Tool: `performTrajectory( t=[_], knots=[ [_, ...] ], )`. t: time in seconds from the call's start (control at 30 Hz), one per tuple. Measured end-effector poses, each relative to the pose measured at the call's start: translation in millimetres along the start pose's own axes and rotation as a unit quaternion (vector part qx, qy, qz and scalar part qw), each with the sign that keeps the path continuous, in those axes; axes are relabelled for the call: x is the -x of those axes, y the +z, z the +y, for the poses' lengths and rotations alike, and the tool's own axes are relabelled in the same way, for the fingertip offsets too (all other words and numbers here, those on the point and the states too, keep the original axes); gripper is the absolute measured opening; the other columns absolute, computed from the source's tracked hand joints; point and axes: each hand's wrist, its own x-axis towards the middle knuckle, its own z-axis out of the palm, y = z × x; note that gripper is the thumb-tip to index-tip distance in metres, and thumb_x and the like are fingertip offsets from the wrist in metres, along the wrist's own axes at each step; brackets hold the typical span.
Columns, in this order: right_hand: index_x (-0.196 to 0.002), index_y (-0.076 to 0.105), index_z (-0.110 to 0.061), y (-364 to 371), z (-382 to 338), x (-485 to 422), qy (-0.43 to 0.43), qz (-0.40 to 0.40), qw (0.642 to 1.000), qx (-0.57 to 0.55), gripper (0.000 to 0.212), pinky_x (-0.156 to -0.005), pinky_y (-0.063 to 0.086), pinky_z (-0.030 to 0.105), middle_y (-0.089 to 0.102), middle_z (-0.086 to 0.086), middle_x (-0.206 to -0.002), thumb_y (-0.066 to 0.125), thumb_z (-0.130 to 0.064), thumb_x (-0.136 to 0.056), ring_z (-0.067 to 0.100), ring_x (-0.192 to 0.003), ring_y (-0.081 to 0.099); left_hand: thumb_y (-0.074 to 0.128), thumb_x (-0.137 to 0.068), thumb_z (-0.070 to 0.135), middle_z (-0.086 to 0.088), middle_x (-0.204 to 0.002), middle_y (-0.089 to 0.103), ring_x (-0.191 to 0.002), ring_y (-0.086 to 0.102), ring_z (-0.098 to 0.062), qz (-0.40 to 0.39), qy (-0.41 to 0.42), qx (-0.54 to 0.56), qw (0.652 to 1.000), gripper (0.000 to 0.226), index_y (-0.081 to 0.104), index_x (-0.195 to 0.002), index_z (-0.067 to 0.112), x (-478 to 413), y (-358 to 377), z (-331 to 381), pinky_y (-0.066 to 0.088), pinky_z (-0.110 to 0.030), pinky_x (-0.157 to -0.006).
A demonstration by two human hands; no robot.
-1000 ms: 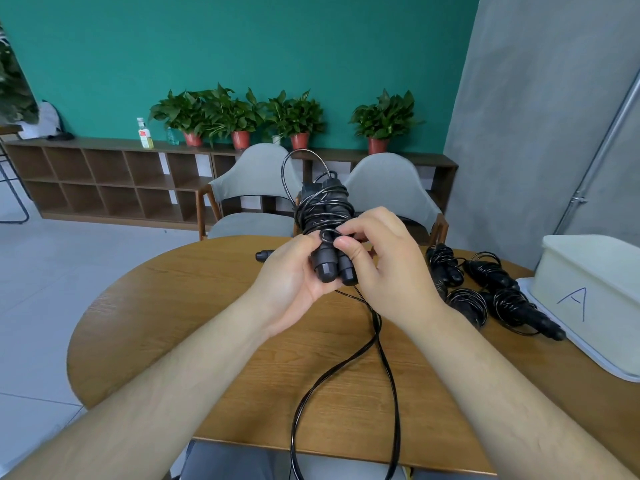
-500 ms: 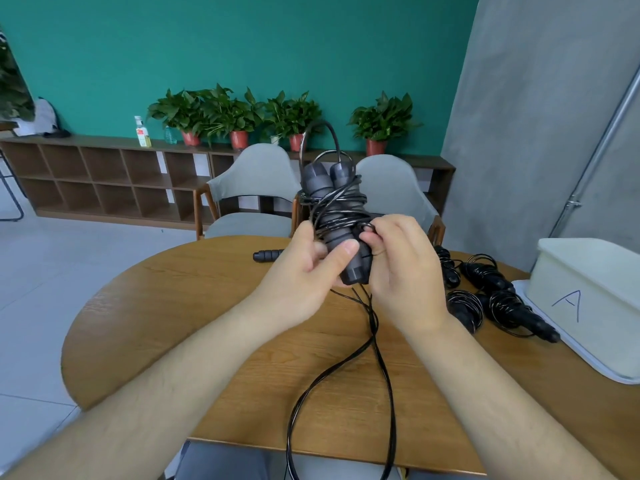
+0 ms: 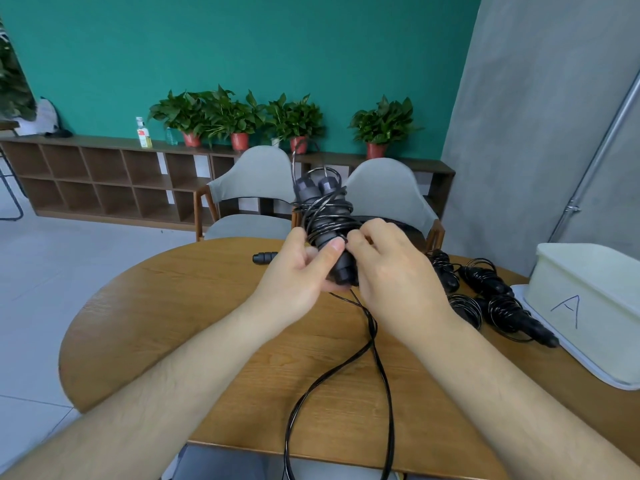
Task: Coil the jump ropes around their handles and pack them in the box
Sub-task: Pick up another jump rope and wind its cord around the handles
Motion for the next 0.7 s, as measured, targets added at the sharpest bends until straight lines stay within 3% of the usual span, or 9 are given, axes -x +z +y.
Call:
performTrajectory(
  t=[0.07, 0.13, 0.3, 0.5, 0.7],
  knots=[
    [-0.113, 0.067, 0.004, -1.4, 0.9, 1.8, 0.001, -0.020, 0.997, -0.070, 0.023, -0.065, 0.052, 0.039, 0.057, 0.014, -0.100, 0.064, 0.001, -0.090, 0.029, -0.089, 0.055, 0.054, -0.102, 0.022, -0.018, -0.101, 0.073, -0.094, 0.075, -0.026, -0.012, 0.000, -0.017, 1.000, 0.029, 0.047, -0.123, 0.003, -0.8, -5.9, -1.8, 0.063, -0.042, -0.080],
    [-0.104, 0.072, -0.001, -4.4, 2.9, 2.3, 0.045, -0.009, 0.984, -0.170, 0.014, -0.073, 0.049, 0.034, 0.057, 0.007, -0.096, 0.061, -0.006, -0.097, 0.022, -0.086, 0.055, 0.054, -0.101, 0.026, -0.016, -0.101, 0.074, -0.096, 0.075, -0.025, -0.041, -0.002, -0.034, 0.999, 0.034, 0.045, -0.124, 0.002, 0.2, -9.6, -4.2, 0.062, -0.044, -0.083],
    [-0.085, 0.081, -0.017, -12.7, 2.3, -5.5, 0.246, -0.021, 0.886, -0.392, 0.006, -0.072, 0.052, 0.023, 0.058, -0.003, -0.083, 0.076, -0.018, -0.088, 0.008, -0.083, 0.061, 0.055, -0.091, 0.039, -0.017, -0.102, 0.073, -0.096, 0.075, -0.028, -0.063, 0.010, -0.058, 0.996, 0.052, 0.043, -0.124, 0.001, 1.1, -14.6, -6.2, 0.061, -0.049, -0.086],
    [-0.070, 0.072, -0.015, -2.2, -7.2, 0.7, 0.304, 0.002, 0.868, -0.393, 0.017, -0.067, 0.043, 0.015, 0.054, -0.001, -0.079, 0.078, -0.019, -0.086, 0.007, -0.076, 0.055, 0.056, -0.092, 0.036, -0.015, -0.108, 0.074, -0.102, 0.073, -0.028, -0.075, 0.018, -0.070, 0.995, 0.043, 0.047, -0.125, 0.010, 0.2, -14.4, -12.7, 0.061, -0.050, -0.085],
    [-0.070, 0.063, -0.013, 7.4, -10.8, 9.2, 0.340, 0.030, 0.866, -0.364, 0.024, -0.068, 0.041, 0.012, 0.059, 0.000, -0.077, 0.076, -0.020, -0.088, 0.008, -0.079, 0.057, 0.055, -0.097, 0.025, -0.017, -0.110, 0.073, -0.101, 0.073, -0.032, -0.074, 0.007, -0.037, 0.997, 0.032, 0.048, -0.126, 0.012, 9.2, -9.8, -31.8, 0.061, -0.048, -0.084]
  ],
)
